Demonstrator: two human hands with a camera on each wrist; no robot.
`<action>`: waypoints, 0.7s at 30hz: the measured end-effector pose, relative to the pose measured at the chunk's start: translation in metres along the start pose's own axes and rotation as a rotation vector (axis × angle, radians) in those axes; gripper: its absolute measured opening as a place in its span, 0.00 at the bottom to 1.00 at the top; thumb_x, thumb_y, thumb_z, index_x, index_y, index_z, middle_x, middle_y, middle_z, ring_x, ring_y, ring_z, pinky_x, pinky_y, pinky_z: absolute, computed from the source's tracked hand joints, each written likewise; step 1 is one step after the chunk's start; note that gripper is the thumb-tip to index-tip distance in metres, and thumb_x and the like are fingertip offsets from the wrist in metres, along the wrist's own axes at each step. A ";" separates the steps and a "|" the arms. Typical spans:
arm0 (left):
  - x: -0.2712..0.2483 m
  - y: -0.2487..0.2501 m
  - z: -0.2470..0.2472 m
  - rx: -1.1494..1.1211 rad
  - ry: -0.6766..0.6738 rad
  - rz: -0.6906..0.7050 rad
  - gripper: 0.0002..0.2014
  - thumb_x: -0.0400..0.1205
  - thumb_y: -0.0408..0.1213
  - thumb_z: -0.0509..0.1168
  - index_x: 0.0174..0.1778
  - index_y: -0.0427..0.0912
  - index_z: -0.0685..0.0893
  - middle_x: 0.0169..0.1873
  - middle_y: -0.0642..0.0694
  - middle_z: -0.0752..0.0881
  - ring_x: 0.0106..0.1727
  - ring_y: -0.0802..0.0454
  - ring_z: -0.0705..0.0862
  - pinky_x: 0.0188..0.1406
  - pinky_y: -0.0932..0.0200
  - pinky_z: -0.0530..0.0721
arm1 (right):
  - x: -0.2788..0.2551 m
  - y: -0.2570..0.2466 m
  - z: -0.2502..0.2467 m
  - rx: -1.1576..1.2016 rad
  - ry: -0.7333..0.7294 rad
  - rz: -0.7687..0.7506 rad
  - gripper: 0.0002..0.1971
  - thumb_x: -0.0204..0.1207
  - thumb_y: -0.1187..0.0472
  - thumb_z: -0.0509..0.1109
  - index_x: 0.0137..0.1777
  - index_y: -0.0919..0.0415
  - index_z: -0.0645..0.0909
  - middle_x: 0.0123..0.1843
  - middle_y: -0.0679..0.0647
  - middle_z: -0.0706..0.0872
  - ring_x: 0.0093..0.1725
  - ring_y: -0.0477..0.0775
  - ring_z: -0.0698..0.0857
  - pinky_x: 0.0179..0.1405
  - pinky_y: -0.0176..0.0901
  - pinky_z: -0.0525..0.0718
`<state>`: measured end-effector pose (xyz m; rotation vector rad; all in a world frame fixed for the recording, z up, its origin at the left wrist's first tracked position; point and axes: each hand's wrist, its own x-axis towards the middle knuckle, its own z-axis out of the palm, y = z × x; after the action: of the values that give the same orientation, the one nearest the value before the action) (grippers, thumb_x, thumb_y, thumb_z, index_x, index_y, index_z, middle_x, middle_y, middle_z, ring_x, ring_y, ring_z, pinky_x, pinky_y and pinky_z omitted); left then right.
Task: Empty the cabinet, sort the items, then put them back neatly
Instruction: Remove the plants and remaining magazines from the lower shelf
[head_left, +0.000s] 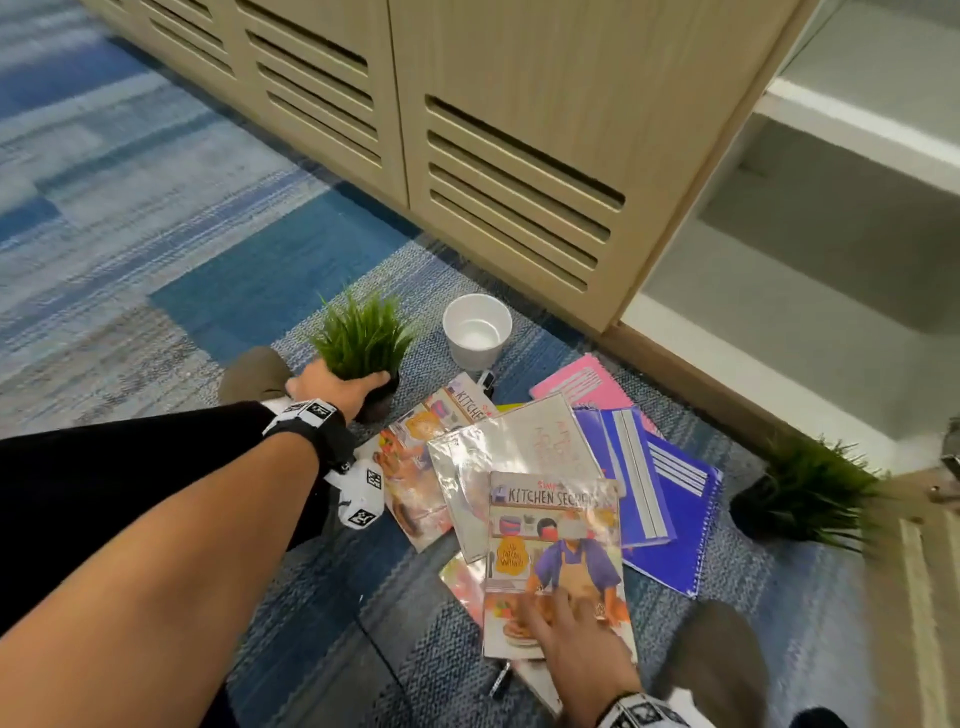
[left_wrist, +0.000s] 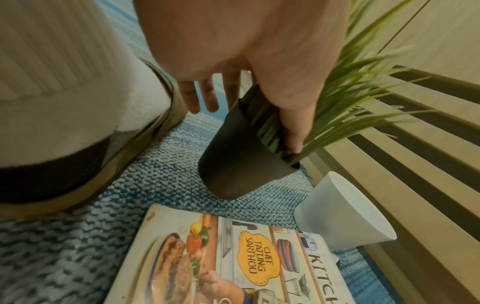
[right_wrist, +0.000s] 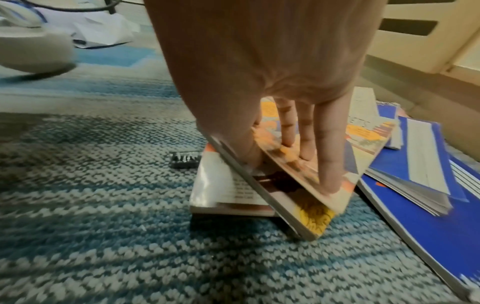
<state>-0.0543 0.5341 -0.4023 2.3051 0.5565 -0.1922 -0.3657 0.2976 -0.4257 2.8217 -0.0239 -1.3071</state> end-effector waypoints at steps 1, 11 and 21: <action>0.001 0.000 0.002 0.009 0.010 -0.018 0.36 0.67 0.62 0.79 0.64 0.41 0.85 0.60 0.35 0.87 0.68 0.31 0.77 0.67 0.45 0.78 | -0.004 0.004 -0.012 -0.008 0.038 -0.011 0.52 0.56 0.60 0.83 0.78 0.50 0.56 0.63 0.68 0.81 0.53 0.76 0.83 0.23 0.70 0.86; 0.006 0.003 0.010 -0.019 -0.088 -0.078 0.40 0.69 0.58 0.79 0.73 0.40 0.78 0.66 0.37 0.86 0.65 0.34 0.84 0.66 0.43 0.82 | -0.003 0.013 -0.029 0.193 0.121 -0.042 0.37 0.76 0.39 0.61 0.83 0.42 0.51 0.81 0.58 0.61 0.74 0.65 0.70 0.66 0.59 0.77; -0.011 0.007 -0.014 0.339 -0.341 -0.061 0.36 0.71 0.53 0.80 0.67 0.30 0.81 0.62 0.35 0.85 0.61 0.36 0.84 0.63 0.43 0.85 | 0.008 0.007 -0.029 0.289 0.070 0.002 0.44 0.73 0.42 0.64 0.86 0.42 0.44 0.85 0.61 0.52 0.68 0.68 0.78 0.63 0.59 0.82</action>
<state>-0.0618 0.5358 -0.3847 2.5016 0.4440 -0.7439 -0.3380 0.2910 -0.4128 3.1014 -0.2322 -1.2992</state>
